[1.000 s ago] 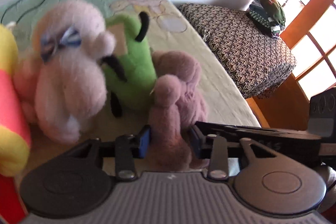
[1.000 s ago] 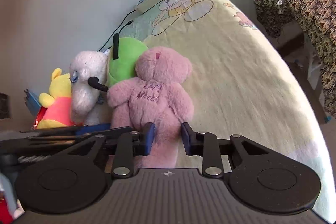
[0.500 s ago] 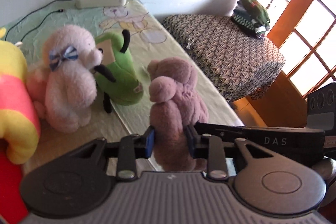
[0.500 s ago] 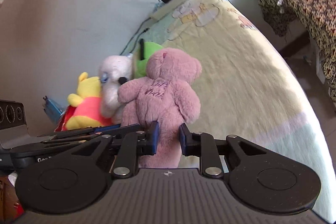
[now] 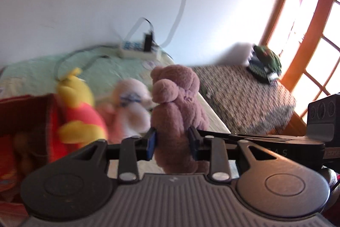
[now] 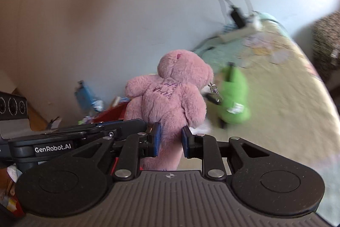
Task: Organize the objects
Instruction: 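Carry the pink teddy bear over the red box with the right tool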
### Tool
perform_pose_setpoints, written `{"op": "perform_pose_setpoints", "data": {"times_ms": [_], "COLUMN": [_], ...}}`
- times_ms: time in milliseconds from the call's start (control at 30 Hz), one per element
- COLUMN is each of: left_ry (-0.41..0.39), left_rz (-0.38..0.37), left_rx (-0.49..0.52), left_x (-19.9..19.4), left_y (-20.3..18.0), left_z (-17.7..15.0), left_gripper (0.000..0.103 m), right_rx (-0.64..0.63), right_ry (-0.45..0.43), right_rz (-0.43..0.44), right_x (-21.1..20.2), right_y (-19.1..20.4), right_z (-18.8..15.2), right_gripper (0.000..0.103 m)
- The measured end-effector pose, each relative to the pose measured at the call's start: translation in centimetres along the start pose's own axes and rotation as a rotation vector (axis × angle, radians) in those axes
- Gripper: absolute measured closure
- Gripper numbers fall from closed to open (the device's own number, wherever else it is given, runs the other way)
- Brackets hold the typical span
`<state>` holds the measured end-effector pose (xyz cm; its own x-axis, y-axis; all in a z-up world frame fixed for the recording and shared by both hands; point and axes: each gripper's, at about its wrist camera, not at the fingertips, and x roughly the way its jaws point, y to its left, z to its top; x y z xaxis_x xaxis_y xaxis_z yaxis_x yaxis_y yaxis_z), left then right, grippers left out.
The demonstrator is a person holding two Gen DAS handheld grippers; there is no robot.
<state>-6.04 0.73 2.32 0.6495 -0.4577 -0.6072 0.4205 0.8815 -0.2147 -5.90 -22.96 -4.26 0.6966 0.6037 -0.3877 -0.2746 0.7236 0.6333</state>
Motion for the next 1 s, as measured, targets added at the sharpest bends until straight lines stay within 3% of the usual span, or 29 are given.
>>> {"op": "perform_pose_setpoints", "data": {"times_ms": [233,467,700,1000], "left_ry": [-0.088,-0.129,-0.125,-0.069], "left_rz": [0.051,0.1,0.144,0.193], "left_rx": [-0.054,-0.088,-0.128,-0.132], "left_x": [-5.6,-11.0,-14.4,-14.9], "left_y": [5.7,13.8,21.5,27.0], "left_z": [0.1,-0.2,-1.4,-3.4], "left_gripper": [0.071,0.07,0.07,0.068], "right_rx": [-0.085,-0.145,-0.156,-0.109], "right_ry": [0.011,0.021,0.057,0.137], "right_rz": [0.09,0.137,0.168,0.145], "right_x": [4.2,10.0,16.7,22.8], "right_y": [5.8,12.4,18.3,22.1], "right_z": [0.6,-0.3,-2.7,-5.2], "right_gripper": [0.081,0.08,0.08,0.08]}}
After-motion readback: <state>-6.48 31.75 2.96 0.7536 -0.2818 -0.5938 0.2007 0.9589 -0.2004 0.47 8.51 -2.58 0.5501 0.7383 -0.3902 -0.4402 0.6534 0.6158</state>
